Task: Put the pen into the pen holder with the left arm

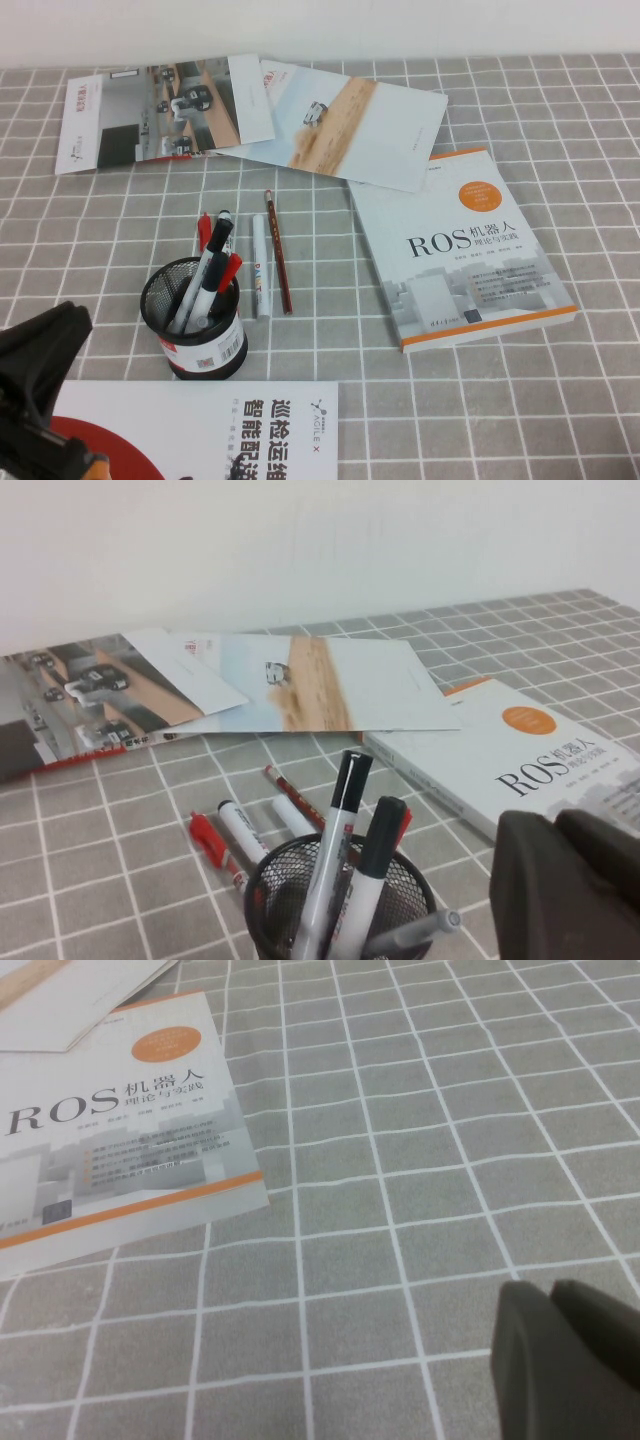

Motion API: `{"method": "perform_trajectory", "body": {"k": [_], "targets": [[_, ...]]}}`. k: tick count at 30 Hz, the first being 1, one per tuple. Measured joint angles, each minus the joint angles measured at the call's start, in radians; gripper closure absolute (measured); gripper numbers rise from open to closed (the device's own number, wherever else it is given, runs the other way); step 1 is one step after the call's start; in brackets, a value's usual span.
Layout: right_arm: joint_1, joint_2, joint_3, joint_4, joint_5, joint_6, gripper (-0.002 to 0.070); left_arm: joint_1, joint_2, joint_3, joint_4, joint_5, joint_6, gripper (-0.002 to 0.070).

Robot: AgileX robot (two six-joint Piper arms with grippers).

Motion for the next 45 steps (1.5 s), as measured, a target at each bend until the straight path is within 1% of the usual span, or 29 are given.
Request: {"method": "perform_trajectory", "body": {"k": [11, 15, 19, 21, 26, 28, 32, 34, 39, 45], "targets": [[0.0, 0.0, 0.0, 0.0, 0.0, 0.0, 0.0691, 0.0, -0.013, 0.0, 0.0, 0.022, -0.001, 0.0675], [0.0, 0.0, 0.0, 0.0, 0.0, 0.0, 0.0691, 0.0, -0.013, 0.0, 0.031, 0.029, -0.001, 0.0675], [0.0, 0.0, 0.0, 0.0, 0.0, 0.0, 0.0691, 0.008, -0.03, 0.0, 0.106, 0.035, -0.008, 0.0675], [0.0, 0.0, 0.0, 0.0, 0.0, 0.0, 0.0692, 0.043, -0.067, 0.0, 0.119, 0.062, -0.017, 0.0675], [0.0, 0.0, 0.0, 0.0, 0.0, 0.0, 0.0691, 0.214, -0.204, 0.035, 0.119, 0.092, -0.02, 0.0675], [0.0, 0.0, 0.0, 0.0, 0.0, 0.0, 0.0691, 0.285, -0.267, 0.083, 0.117, 0.076, -0.02, 0.0675], [0.0, 0.0, 0.0, 0.0, 0.0, 0.0, 0.0691, 0.379, -0.373, 0.193, 0.103, 0.015, -0.034, 0.0675], [0.0, 0.0, 0.0, 0.0, 0.0, 0.0, 0.0691, 0.396, -0.408, 0.245, 0.095, -0.008, -0.044, 0.0675], [0.0, 0.0, 0.0, 0.0, 0.0, 0.0, 0.0691, 0.401, -0.451, 0.343, 0.086, -0.034, -0.07, 0.0675], [0.0, 0.0, 0.0, 0.0, 0.0, 0.0, 0.0691, 0.403, -0.475, 0.352, 0.087, 0.072, -0.107, 0.0675]]}}
